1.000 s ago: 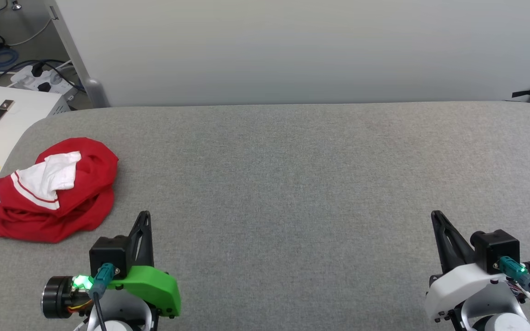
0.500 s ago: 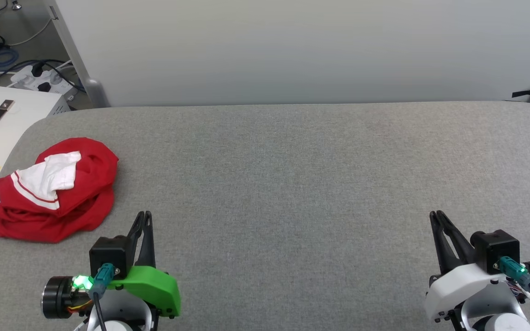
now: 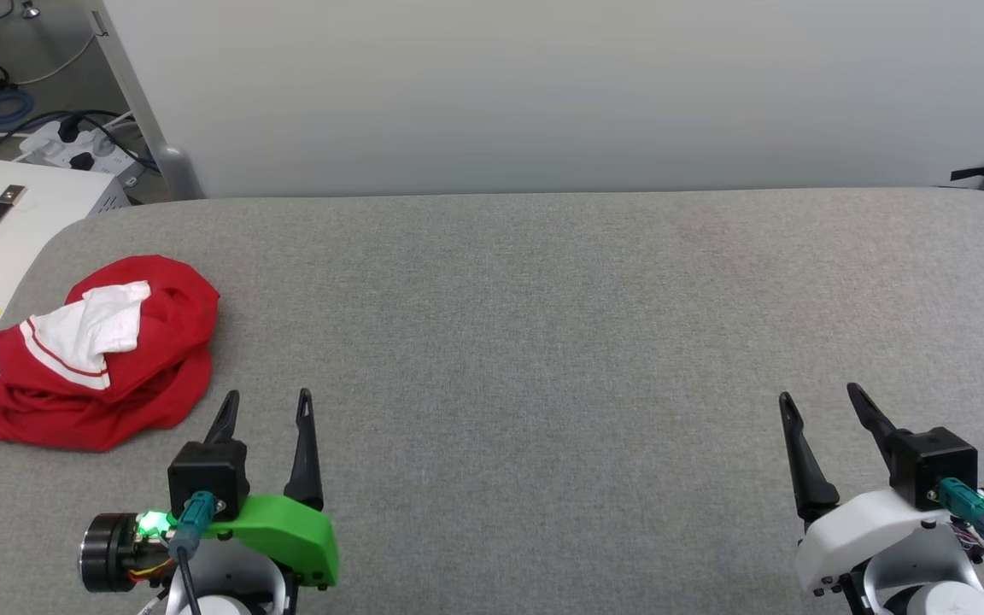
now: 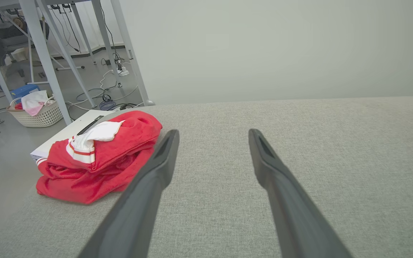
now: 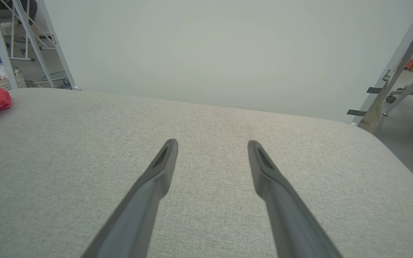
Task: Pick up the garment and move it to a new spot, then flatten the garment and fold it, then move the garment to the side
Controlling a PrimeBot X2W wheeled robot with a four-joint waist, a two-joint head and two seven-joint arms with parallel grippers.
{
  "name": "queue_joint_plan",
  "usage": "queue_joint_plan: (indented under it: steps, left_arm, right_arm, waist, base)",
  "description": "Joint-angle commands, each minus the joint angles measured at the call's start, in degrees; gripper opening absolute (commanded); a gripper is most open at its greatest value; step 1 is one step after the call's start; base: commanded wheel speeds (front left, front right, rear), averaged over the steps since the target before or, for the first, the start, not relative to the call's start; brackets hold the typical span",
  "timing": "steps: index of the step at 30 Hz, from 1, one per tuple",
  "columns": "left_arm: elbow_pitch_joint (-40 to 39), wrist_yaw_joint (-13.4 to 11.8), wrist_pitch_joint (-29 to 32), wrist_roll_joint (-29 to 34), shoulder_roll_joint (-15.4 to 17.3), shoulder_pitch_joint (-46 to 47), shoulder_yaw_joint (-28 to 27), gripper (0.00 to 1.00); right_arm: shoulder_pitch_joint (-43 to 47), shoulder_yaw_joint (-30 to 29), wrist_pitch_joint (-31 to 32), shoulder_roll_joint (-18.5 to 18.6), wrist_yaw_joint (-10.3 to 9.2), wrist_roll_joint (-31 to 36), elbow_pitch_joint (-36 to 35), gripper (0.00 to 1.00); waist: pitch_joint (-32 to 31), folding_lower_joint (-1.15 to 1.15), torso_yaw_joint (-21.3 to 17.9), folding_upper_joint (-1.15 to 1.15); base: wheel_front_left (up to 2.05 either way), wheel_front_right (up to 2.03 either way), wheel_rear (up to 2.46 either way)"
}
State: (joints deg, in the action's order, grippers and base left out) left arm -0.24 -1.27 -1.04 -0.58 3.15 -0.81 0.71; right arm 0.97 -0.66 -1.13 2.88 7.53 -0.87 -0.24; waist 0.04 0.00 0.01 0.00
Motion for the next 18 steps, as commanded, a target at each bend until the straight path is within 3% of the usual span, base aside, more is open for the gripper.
queue_joint_plan:
  steps: [1,18]
  left_arm:
    - [-0.12,-0.51,-0.52,0.04,0.04,0.12,0.20,1.00]
    - [-0.81,-1.62,-2.55,-0.49,0.09,0.08,0.95,1.00]
  right_arm:
    - [0.17,-0.33,-0.62,0.00,0.00,-0.46,-0.34,1.00]
    - [0.89,-1.52,-2.62,0.00,-0.01,-2.57,-1.21,1.00]
  waist:
    - [-0.01,0.00,0.02,0.00]
    - [-0.15,0.00,0.21,0.00]
  base:
    - [0.00,0.00,0.00]
    - [0.00,0.00,0.00]
